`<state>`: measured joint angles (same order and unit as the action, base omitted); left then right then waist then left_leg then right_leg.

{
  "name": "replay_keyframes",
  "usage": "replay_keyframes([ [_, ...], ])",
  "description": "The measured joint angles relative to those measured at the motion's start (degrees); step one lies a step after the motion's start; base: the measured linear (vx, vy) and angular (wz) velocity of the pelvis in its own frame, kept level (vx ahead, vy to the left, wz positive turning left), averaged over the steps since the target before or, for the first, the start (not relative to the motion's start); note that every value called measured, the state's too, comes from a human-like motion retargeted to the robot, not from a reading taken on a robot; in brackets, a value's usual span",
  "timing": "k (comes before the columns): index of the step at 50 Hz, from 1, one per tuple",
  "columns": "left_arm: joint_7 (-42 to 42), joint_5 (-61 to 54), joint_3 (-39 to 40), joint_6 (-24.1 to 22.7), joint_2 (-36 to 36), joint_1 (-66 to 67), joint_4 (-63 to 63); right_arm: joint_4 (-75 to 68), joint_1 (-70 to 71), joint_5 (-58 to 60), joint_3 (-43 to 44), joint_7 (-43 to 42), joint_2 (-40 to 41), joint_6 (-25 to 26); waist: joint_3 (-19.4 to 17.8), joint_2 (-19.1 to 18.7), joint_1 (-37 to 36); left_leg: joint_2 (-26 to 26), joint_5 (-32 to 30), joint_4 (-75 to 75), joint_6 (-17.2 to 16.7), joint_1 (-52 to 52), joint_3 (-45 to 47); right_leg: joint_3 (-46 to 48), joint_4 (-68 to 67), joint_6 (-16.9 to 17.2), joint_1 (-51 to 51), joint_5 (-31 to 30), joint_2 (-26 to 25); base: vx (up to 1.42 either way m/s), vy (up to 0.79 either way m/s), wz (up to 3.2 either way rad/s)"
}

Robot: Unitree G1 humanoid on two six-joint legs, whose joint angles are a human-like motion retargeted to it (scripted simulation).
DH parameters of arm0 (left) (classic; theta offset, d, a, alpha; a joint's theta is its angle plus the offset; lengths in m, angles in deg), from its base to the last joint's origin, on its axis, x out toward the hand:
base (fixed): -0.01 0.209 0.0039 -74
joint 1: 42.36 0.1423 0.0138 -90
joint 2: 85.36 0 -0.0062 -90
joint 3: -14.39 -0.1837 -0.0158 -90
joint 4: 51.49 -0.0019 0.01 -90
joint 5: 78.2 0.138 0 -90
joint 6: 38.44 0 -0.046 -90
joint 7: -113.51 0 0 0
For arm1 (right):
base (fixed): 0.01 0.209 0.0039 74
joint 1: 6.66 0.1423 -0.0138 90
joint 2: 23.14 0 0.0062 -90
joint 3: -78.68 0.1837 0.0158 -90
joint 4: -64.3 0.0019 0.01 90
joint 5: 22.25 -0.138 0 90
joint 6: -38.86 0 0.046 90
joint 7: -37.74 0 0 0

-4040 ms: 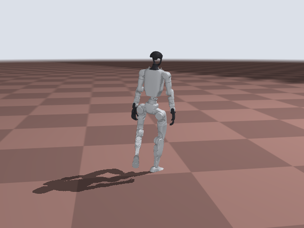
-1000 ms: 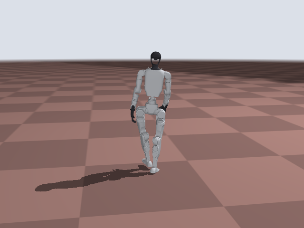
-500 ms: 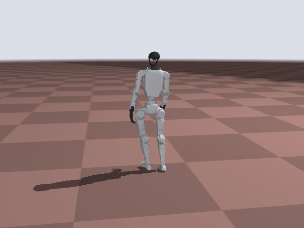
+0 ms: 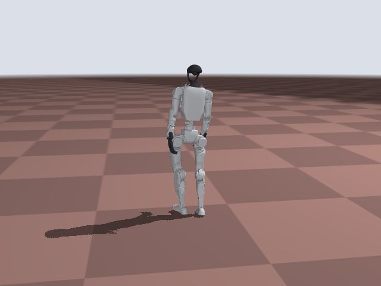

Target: Upper body actions

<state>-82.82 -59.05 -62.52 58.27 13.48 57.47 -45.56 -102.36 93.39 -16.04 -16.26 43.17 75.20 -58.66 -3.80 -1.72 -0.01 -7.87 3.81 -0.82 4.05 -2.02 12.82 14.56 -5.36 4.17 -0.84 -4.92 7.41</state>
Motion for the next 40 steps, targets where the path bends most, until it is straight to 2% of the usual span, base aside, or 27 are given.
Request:
replay_keyframes([
  [15,1.0,-1.9,-1.1,-0.8,-0.2,-1.7,3.8,1.1,-1.7,-1.9,-0.3,1.5,1.3,0.8,0.2,0.5,0.5,1.1,-0.4,-0.2,-0.9,-0.3,-1.0,0.6,1.1,-1.6,-0.5,0.0,-1.4,-0.01,-0.06,0.09],
  [40,0.8,-0.9,-0.9,-0.4,-0.4,-0.7,0.9,0.8,-1.9,-1.3,-2.1,1.0,1.8,1.3,0.8,0.9,0.5,2.2,-0.4,-0.3,-1.8,-0.2,-0.7,0.3,1.7,-3.6,-0.8,-0.1,-2.8,0.00,0.00,0.00],
])
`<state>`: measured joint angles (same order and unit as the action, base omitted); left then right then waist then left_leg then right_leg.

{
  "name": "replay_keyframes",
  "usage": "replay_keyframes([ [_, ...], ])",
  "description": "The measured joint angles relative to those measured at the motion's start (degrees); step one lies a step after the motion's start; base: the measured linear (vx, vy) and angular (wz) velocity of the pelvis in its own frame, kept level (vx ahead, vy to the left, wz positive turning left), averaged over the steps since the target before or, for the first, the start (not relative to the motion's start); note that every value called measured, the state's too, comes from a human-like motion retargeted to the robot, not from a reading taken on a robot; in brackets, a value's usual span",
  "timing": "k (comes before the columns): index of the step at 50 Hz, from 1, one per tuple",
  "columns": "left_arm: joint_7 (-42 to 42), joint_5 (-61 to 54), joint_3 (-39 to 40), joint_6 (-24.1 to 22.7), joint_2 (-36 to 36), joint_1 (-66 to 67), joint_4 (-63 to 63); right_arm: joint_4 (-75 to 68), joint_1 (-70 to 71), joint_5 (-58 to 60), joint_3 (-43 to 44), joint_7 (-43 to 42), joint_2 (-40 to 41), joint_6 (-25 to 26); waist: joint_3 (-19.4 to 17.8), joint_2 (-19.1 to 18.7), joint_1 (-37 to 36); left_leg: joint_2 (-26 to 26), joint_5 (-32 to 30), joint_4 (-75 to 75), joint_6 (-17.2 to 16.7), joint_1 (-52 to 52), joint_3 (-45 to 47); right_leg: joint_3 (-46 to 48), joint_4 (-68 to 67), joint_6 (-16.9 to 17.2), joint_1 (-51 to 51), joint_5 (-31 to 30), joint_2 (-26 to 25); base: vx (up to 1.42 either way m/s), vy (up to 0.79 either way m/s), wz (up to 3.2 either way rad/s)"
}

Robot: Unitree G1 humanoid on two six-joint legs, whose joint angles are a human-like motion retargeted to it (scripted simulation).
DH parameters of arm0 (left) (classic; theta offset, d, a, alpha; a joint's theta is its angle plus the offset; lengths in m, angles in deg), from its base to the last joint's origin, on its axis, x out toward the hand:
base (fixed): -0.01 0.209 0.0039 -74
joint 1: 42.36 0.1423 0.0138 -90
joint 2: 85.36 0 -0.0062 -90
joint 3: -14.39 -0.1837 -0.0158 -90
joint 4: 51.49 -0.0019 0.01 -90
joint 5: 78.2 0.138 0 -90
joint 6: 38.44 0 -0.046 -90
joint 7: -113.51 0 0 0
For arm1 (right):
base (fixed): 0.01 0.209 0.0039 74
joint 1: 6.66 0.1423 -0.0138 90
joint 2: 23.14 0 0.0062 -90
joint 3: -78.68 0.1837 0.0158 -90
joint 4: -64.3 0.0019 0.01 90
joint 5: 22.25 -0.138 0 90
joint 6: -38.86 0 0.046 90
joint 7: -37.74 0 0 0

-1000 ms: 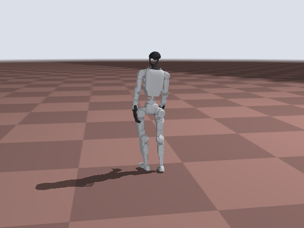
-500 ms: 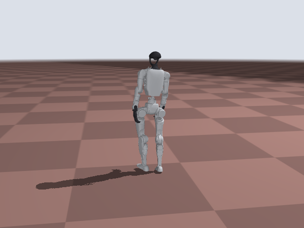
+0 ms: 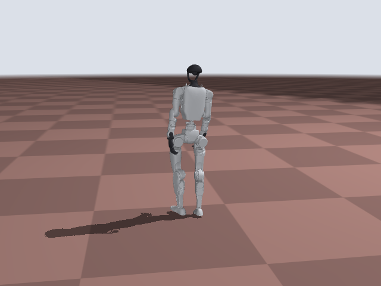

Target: Upper body actions

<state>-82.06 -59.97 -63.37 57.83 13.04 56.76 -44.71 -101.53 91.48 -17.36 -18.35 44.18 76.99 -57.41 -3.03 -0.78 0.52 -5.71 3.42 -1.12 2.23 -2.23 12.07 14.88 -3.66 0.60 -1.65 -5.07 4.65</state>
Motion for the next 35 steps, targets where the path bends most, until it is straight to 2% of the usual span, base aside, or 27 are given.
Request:
replay_keyframes([
  [7,0.9,-0.5,-0.2,-0.4,-0.1,-0.2,0.1,-0.1,-0.2,0.3,-0.1,-0.2,0.0,0.6,0.2,0.3,-0.1,0.0,0.0,0.0,-0.1,0.1,-0.1,0.3,0.7,-0.5,-0.4,-0.3,-0.2,0.00,0.00,0.00],
  [13,8.9,-5.1,-2.2,-3.2,-0.1,-0.8,1.3,-0.4,0.1,1.0,-0.7,-0.7,0.1,0.9,0.5,0.6,0.0,0.2,0.0,0.1,-0.2,0.0,0.0,0.4,0.8,-0.8,-0.4,-0.5,-0.5,0.00,0.00,0.00],
  [21,15.4,-6.4,-6.5,-6.8,0.1,-2.2,7.4,-1.3,0.3,0.8,-0.9,-0.7,0.7,0.9,0.9,0.8,0.4,0.5,0.0,0.0,-0.3,0.1,0.2,0.2,0.9,-1.3,-0.4,-0.7,-0.8,0.00,0.00,0.00],
  [31,19.1,-8.9,-13.3,-10.8,-0.4,-5.5,15.8,-3.3,1.8,0.8,-1.7,-0.3,1.3,0.8,1.3,1.0,1.2,1.1,0.2,0.1,-0.4,0.2,1.1,-0.6,0.9,-1.8,0.1,-1.2,-1.3,0.00,0.00,0.00],
  [35,23.3,-8.8,-15.6,-11.5,-0.7,-7.3,18.3,-3.3,2.0,0.6,-2.4,-0.2,1.7,-0.5,1.3,1.1,1.3,1.3,0.4,0.1,-0.5,0.5,1.7,-1.2,0.9,-2.1,0.3,-1.5,-1.5,0.00,0.00,0.00],
])
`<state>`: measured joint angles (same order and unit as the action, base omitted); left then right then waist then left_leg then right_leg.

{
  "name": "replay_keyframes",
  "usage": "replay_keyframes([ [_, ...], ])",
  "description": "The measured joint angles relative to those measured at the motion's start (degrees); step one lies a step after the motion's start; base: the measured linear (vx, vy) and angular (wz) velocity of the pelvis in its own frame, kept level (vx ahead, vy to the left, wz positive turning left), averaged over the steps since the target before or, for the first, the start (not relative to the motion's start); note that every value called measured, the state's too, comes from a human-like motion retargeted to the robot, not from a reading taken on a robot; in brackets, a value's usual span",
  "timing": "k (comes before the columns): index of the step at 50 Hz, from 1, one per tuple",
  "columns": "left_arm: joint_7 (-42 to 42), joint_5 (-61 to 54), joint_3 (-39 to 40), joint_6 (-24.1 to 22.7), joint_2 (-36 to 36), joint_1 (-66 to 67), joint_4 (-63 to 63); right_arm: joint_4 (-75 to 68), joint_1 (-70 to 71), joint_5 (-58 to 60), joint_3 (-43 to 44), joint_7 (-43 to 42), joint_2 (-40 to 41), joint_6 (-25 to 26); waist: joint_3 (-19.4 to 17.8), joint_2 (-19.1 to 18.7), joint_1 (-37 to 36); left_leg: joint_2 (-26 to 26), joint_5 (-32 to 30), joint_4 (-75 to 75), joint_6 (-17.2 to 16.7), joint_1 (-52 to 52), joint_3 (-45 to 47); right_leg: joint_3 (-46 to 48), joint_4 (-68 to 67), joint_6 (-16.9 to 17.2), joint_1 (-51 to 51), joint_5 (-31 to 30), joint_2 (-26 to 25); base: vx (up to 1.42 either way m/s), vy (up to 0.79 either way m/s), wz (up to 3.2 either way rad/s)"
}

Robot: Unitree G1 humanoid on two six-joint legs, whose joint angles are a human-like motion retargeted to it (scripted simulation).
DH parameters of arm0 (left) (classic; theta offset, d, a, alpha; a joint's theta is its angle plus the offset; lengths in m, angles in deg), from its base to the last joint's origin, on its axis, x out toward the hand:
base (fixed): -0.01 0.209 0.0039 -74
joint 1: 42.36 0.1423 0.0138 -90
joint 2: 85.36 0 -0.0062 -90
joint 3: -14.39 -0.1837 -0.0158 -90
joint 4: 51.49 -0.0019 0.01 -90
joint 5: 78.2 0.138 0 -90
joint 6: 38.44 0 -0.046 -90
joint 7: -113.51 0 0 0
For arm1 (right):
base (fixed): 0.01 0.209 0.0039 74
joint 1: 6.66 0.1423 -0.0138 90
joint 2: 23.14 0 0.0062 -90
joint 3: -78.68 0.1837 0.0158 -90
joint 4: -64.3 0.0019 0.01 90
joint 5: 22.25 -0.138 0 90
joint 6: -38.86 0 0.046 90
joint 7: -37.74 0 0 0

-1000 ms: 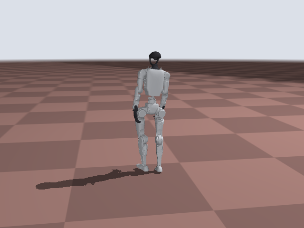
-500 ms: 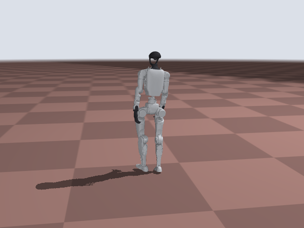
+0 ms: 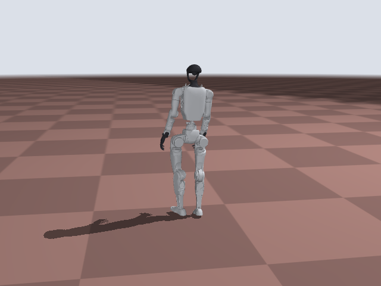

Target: Upper body actions

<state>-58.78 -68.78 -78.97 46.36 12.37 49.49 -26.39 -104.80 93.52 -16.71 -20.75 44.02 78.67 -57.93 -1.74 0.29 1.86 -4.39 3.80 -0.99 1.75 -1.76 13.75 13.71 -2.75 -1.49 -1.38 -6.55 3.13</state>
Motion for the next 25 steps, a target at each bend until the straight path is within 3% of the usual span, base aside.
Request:
replay_keyframes([
  [7,6.8,2.1,-4.9,-3.4,-1.4,-3.9,3.4,6.0,-2.4,0.5,-2.4,3.1,-0.8,-3.7,-0.1,0.2,0.8,0.5,0.6,-0.2,-0.4,0.7,1.6,-1.4,-0.2,-0.4,0.3,-0.6,-0.3,0.00,0.01,-0.10],
  [13,7.3,12.9,-12.5,-4.1,-5.6,-8.1,7.2,10.2,-5.3,7.1,-5.9,5.6,-3.6,-6.5,-0.5,0.2,2.5,1.1,1.5,-1.1,-0.8,1.4,3.0,-3.1,-0.4,-0.7,0.3,-1.0,-0.8,-0.02,-0.01,-0.31],
  [25,10.9,32.7,-20.6,2.6,-7.4,-17.3,7.5,7.7,-9.0,15.0,-5.3,2.7,-4.5,-9.0,-1.4,0.9,8.2,2.4,3.1,-1.7,-1.5,3.9,7.1,-7.6,-0.7,-1.2,0.2,-2.2,-2.0,-0.01,-0.01,-0.45],
])
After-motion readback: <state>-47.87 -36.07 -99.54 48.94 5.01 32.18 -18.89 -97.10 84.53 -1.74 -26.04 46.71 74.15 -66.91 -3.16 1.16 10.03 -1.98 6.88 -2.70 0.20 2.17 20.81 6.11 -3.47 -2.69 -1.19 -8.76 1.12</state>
